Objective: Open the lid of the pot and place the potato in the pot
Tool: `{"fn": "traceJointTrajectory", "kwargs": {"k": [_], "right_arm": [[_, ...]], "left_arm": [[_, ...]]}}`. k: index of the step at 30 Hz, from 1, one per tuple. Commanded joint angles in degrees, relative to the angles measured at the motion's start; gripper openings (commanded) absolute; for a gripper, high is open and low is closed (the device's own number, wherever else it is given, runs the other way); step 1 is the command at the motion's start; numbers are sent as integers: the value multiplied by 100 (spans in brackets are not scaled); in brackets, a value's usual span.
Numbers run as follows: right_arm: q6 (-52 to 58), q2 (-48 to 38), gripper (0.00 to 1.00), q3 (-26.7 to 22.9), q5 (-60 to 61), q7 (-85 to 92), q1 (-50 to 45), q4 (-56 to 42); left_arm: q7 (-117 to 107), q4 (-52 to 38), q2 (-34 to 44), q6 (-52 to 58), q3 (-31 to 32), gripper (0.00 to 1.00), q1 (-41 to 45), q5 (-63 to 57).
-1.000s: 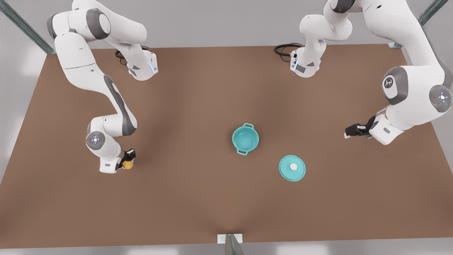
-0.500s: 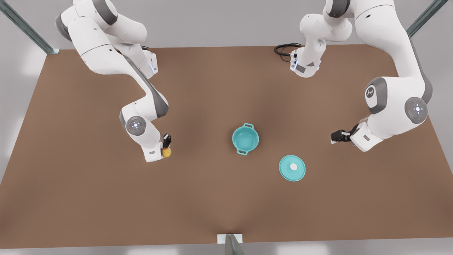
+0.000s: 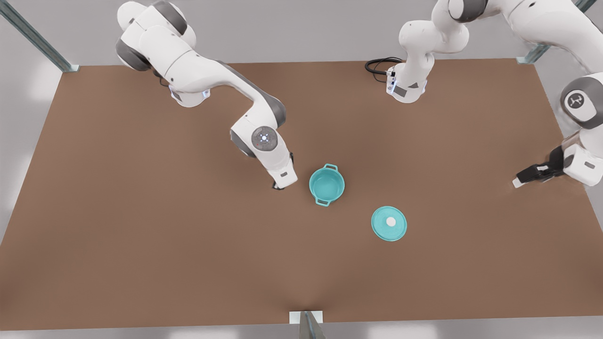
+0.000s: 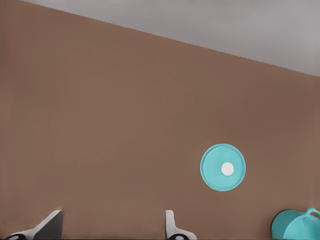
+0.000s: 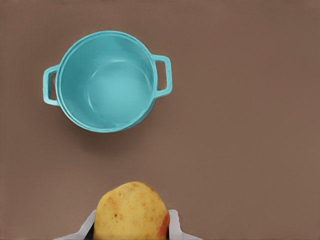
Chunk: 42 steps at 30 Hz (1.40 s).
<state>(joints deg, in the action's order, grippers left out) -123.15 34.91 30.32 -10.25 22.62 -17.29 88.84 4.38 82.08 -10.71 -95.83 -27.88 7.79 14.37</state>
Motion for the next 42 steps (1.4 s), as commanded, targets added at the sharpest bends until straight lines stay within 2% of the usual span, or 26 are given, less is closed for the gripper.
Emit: {"fn": "traceJointTrajectory", "kwargs": {"k": [1, 3, 4, 7, 8, 9, 12, 15, 21, 28, 29, 30, 31, 32, 35, 36, 37, 38, 40, 41, 42], "right_arm": [[54, 218, 36, 0, -109, -1154, -231, -271], [54, 560, 36, -184, -109, -1348, -635, -754], [46, 736, 36, -334, -118, -1401, -855, -982], [-16, 1219, 36, -413, -118, -1576, -1162, -1545], [-51, 1404, 36, -527, -126, -1585, -1285, -1738], [-51, 1589, 36, -659, -126, -1620, -1435, -2002], [-438, 1958, 35, -791, -126, -1761, -1681, -2389], [-868, 2213, 36, -791, -126, -1770, -1796, -2618], [-1027, 2292, 37, -800, -135, -1919, -1936, -2600], [-1027, 2292, 37, -1002, -144, -1875, -1910, -2591], [-1044, 2292, 45, -1002, -144, -1867, -1919, -2591], [-1255, 2301, 73, -1002, -144, -1875, -1919, -2591], [-1325, 2301, 91, -1002, -144, -1902, -1919, -2591], [-1325, 2301, 94, -1002, -144, -1928, -1928, -2591], [-1246, 2178, 94, -1046, -118, -1945, -1919, -2591], [-501, 1651, 94, -1177, -91, -1990, -1673, -2609], [308, 1080, 100, -1169, -118, -1911, -1085, -2609], [889, 605, 100, -1160, -126, -1805, -215, -2609], [1373, 394, 100, -1195, -293, -980, 1332, -2618], [1311, 166, 100, -1125, -302, -768, 1921, -2609], [1881, -222, 100, -1186, -276, -943, 2159, -2495]], "left_arm": [[-649, -157, 333, 1390, -394, 100, -50, 410], [-588, -201, -44, 1383, 273, 100, 91, 66], [-623, -342, -203, 664, 834, 100, 100, 22], [-395, -289, -353, 521, 1205, 100, 100, 48], [-604, -272, -344, 539, 1609, 100, 222, -126], [-1159, -245, -238, 846, 1671, 100, 618, -452], [-518, -105, -168, 917, 1917, 100, 794, -452], [-517, 18, -379, 170, 1917, 100, 812, -479], [-518, 141, -757, -243, 1900, 100, 786, -479], [-544, 124, -775, -358, 1917, 100, 847, -479], [-544, 106, -757, -296, 1926, 100, 856, -479], [-535, 124, -774, -296, 1891, 100, 838, -479], [-535, 150, -792, -296, 1856, 100, 794, -479], [-535, 124, -827, -322, 1865, 100, 803, -488], [-482, 141, -827, -314, 1865, 100, 812, -479], [-482, 141, -854, -349, 1856, 100, 794, -479], [-482, 141, -845, -349, 1856, 100, 786, -479], [-482, 141, -854, -358, 1865, 100, 786, -479], [-535, 89, -854, -358, 1865, 100, 812, -557], [-526, -25, -854, -358, 1873, 100, 838, -786], [-500, -43, -854, -349, 1873, 100, 830, -716]]}}
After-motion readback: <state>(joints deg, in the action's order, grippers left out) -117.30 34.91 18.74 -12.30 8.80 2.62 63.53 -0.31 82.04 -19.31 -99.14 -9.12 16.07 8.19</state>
